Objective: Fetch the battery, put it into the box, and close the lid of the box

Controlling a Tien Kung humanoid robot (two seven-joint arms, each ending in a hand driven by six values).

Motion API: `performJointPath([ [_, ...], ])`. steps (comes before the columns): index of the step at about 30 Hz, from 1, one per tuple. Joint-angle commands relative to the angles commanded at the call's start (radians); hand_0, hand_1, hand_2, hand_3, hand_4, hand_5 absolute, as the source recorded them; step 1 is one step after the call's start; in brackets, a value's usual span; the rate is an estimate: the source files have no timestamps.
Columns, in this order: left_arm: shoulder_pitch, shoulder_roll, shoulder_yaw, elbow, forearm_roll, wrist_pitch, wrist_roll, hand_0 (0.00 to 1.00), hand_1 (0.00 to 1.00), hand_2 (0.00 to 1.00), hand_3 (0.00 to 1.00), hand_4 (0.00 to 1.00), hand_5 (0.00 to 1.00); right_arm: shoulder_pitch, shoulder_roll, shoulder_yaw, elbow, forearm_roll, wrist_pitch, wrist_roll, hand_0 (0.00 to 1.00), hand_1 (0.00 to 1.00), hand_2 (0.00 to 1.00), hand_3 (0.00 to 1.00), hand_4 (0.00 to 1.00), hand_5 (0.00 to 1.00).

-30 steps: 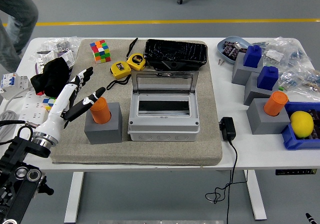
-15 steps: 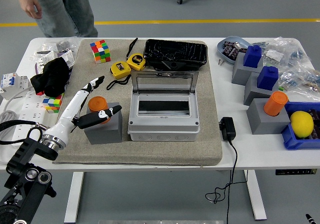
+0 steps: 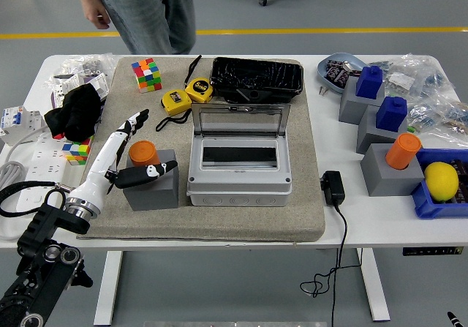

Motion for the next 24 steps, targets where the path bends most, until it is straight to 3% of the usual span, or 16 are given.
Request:
performJointPath([
  [2,-0.001,-0.004,0.009,0.006,-0.059,0.012,-0.008,0.918,0.998,0.955,0.994,0.998,0.122,0.0,0.001,0.002,0.0,-0.004,0.0,0.0,0.761,0.735,0.737,0.763,0.998,0.998],
  [3,-0.002,-0.003,0.016,0.011,-0.08,0.02,-0.013,0.868,0.952,0.852,0.923,0.998,0.103,0.0,0.001,0.003,-0.001,-0.004,0.0,0.0,0.761,0.735,0.737,0.763,0.998,0.998],
  [14,-0.008,-0.003,0.071,0.026,-0.15,0.053,-0.032,0.846,0.933,0.829,0.886,0.998,0.088,0.001,0.002,0.002,-0.001,-0.003,-0.001,-0.001,0.763,0.735,0.736,0.763,0.998,0.998],
  [15,-0.01,-0.002,0.08,0.027,-0.165,0.061,-0.036,0.778,0.87,0.758,0.82,0.998,0.072,0.002,0.002,0.002,-0.001,-0.003,-0.001,-0.001,0.763,0.734,0.735,0.763,0.998,0.998],
  [24,-0.02,0.007,0.123,0.032,-0.264,0.114,-0.062,0.726,0.82,0.707,0.77,0.998,0.06,0.002,0.002,0.002,-0.002,-0.009,-0.002,0.0,0.764,0.734,0.735,0.763,0.998,0.998],
])
